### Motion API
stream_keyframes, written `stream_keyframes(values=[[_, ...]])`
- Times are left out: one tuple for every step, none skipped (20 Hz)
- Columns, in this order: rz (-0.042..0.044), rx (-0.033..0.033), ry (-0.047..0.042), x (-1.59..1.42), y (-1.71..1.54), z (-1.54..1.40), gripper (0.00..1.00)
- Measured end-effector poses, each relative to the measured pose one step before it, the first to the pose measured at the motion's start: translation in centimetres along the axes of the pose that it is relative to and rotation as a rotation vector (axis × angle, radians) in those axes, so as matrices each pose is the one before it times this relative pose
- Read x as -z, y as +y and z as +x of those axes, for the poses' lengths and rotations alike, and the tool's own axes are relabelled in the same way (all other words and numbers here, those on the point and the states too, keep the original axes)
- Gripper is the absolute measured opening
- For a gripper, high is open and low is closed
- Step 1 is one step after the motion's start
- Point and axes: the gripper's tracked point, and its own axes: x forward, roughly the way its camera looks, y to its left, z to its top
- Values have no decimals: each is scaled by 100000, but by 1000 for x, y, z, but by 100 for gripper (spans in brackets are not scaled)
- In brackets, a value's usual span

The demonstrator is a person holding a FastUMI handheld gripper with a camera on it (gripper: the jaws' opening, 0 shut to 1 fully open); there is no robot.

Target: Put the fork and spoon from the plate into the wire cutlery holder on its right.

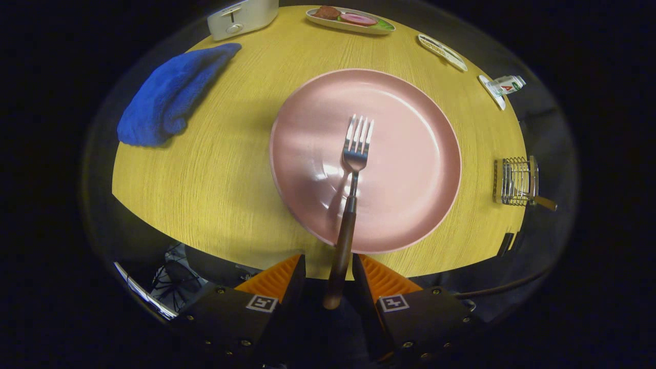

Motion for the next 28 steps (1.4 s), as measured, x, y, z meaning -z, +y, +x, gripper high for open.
stream_keyframes(values=[[3, 400, -269, -71, 4, 218, 57], [36, -213, -145, 160, 152, 331, 57], [-259, 164, 196, 13, -17, 59, 53], [-253, 36, 526, 193, 68, 162, 49], [-418, 622, 1329, 316, -125, 54, 42], [-552, 1037, 790, 253, -69, 53, 39], [-1310, 1060, 121, 12, -610, 516, 37], [-360, 93, 897, 138, -47, -290, 20], [165, 785, -352, -24, -38, -87, 20], [-336, -1029, -1207, -197, 350, -233, 18], [746, -1003, -82, 66, 150, -146, 11], [285, -307, -447, -1, 25, -411, 11], [-105, 50, -1499, -277, -25, -614, 11], [215, 583, -689, -168, -159, -499, 11], [177, 1530, -277, -129, -243, -762, 11], [-1, 1577, -940, -303, -220, -764, 11], [-18, 1019, -1072, -416, -81, -733, 11], [-161, 1283, -881, -356, -226, -603, 11], [-523, 1104, -559, -353, -219, -752, 11], [-644, 899, -773, -451, -253, -441, 11], [-262, 401, -1375, -521, -91, -476, 11], [89, -243, -1170, -379, -28, -333, 11], [-361, -227, -721, -466, 42, -403, 11], [-362, 293, -868, -343, -113, -415, 11], [-260, 594, -541, -364, -338, -488, 11], [-401, 701, -701, -431, -150, -350, 11], [-409, 775, -651, -404, -306, -416, 11], [-275, 897, -600, -492, -347, -309, 11]])
